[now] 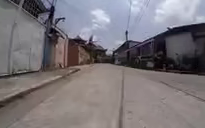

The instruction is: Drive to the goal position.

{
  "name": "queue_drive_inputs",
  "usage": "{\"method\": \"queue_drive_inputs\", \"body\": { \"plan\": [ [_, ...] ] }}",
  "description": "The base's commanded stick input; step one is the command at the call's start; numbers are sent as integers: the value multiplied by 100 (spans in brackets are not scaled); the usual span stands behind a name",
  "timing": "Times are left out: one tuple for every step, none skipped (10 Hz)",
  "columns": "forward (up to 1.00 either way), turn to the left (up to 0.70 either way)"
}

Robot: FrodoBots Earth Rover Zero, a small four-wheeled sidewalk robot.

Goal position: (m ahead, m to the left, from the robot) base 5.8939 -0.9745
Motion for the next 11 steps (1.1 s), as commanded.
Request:
{"method": "queue_drive_inputs", "body": {
  "plan": [
    [90,-28],
    [90,-20],
    [90,-13],
    [90,0],
    [90,0],
    [90,0],
    [90,0],
    [90,0],
    [90,0],
    [90,0],
    [90,0]
  ]
}}
